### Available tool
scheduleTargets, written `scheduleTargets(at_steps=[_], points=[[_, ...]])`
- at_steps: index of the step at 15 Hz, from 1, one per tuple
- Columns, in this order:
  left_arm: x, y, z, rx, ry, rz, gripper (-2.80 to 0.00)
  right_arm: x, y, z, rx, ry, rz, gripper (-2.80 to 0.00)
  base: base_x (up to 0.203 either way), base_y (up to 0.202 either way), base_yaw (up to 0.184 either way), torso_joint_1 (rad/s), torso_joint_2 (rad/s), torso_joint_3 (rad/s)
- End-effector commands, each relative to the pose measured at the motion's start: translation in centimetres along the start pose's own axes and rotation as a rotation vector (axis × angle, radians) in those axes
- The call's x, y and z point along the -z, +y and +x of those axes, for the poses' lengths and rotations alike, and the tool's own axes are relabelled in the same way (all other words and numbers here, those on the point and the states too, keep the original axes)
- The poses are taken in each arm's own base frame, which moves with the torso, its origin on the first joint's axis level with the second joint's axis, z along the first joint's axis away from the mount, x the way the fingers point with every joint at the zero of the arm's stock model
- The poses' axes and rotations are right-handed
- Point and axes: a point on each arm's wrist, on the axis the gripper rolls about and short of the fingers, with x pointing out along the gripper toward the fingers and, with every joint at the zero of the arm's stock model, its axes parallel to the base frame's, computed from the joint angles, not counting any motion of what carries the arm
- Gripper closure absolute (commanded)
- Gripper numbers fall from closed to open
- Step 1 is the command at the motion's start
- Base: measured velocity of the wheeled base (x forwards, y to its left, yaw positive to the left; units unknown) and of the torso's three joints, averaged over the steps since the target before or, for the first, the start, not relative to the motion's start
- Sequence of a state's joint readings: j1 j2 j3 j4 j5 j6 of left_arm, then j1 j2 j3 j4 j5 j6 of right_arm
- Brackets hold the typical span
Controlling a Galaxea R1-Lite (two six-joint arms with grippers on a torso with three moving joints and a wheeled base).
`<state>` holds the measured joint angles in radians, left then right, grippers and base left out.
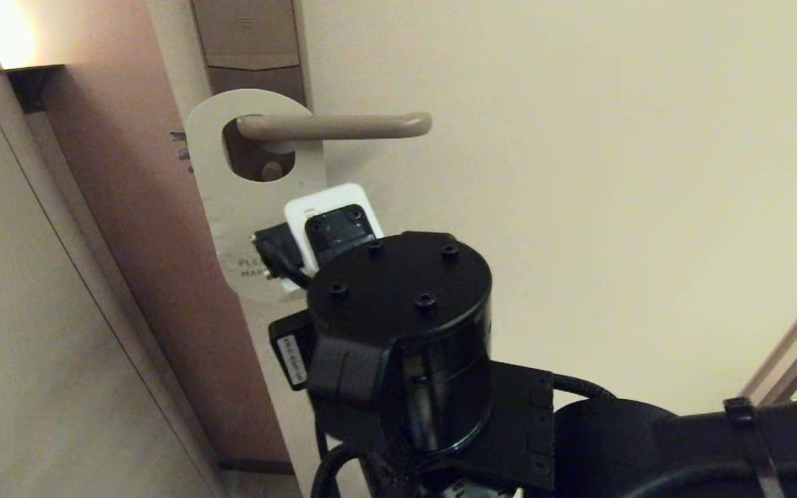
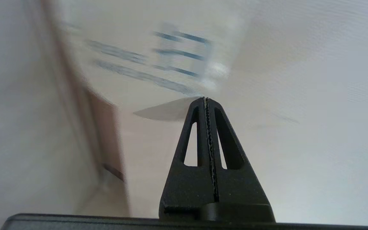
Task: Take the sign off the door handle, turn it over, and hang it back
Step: Hang the sign back with the other side facing out
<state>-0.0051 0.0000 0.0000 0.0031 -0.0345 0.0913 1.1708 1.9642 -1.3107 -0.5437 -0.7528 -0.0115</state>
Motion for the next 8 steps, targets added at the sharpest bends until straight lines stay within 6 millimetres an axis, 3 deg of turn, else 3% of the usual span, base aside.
scheduleTargets(at_steps=[1,8], points=[[0.0,0.0,0.0,0.0,0.0,0.001,0.0,-0.5,-1.4,-0.3,0.025,-0.004,0.005,0.0,0.0,0.0,0.0,0.0,0.0,0.0],[0.0,0.0,0.0,0.0,0.0,0.001,0.0,-0.1,-8.5,-1.1,0.161,0.038,-0.034,0.0,0.0,0.0,0.0,0.0,0.0,0.0]])
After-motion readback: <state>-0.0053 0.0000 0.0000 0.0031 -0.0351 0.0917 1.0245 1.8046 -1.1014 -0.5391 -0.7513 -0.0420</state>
